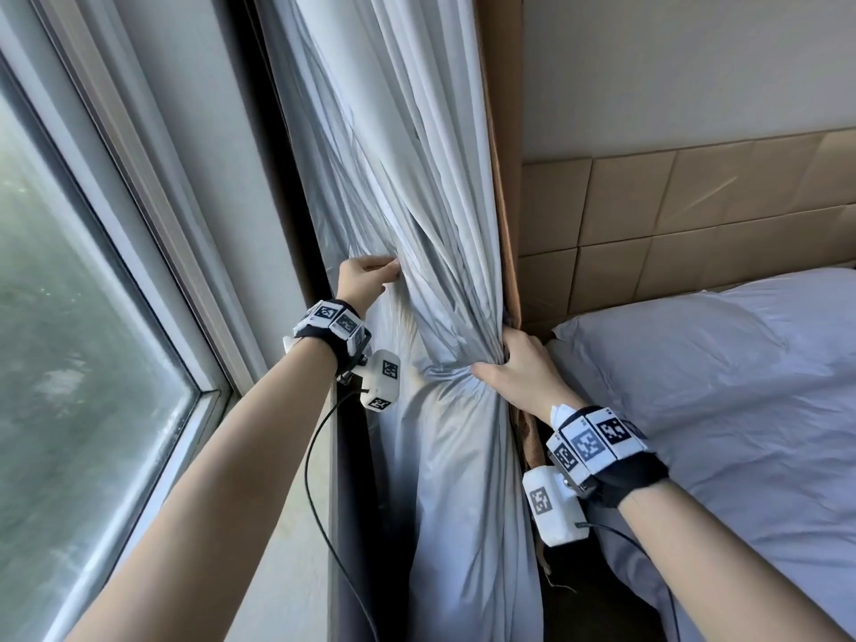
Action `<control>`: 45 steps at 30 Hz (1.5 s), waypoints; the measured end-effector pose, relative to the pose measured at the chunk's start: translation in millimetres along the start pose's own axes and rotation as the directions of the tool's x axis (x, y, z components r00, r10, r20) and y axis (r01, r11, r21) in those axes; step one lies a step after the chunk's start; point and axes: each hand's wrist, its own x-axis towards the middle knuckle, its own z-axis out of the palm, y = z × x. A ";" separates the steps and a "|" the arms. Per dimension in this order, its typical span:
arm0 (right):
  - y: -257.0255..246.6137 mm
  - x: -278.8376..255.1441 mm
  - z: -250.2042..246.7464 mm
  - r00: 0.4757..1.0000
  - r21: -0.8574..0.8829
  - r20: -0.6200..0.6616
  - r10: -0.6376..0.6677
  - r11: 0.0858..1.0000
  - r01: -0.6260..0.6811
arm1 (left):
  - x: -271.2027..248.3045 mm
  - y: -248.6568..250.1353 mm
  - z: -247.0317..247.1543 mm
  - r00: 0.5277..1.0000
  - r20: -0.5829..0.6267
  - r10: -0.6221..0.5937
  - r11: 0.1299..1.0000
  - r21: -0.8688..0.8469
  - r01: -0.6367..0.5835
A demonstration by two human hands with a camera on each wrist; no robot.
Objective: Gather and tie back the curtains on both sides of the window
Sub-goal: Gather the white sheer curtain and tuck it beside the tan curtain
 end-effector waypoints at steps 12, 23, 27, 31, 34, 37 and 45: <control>1.5 6.7 -4.4 0.997 0.125 0.075 0.020 0.992 -0.030 | -32.2 -5.8 17.6 0.879 0.462 -0.120 0.983 -0.071 0.172; -2.2 8.8 -4.3 0.989 0.217 0.150 -0.017 0.976 -0.016 | -34.1 5.2 31.6 0.926 0.376 -0.042 0.990 -0.109 0.089; -1.7 8.4 -7.9 0.990 0.225 0.139 -0.007 0.974 -0.025 | -41.9 19.1 40.1 0.934 0.355 -0.050 0.993 -0.083 0.085; 1.8 7.3 -15.3 0.992 0.228 0.122 0.034 0.972 -0.061 | -47.9 24.4 37.2 0.957 0.285 -0.050 0.996 -0.056 0.069; 5.3 12.4 -17.7 0.996 0.134 0.054 0.070 0.988 -0.077 | -44.8 15.5 21.1 0.982 0.181 0.061 0.996 0.051 -0.071; 3.7 16.2 -15.0 0.989 0.007 -0.092 0.115 0.993 -0.115 | -55.9 -3.8 -1.2 0.983 -0.004 0.186 0.960 0.212 -0.181; -17.5 14.1 20.0 0.974 -0.355 -0.227 0.012 0.930 -0.095 | -136.2 -3.3 -8.7 0.861 -0.059 0.506 0.857 0.147 -0.493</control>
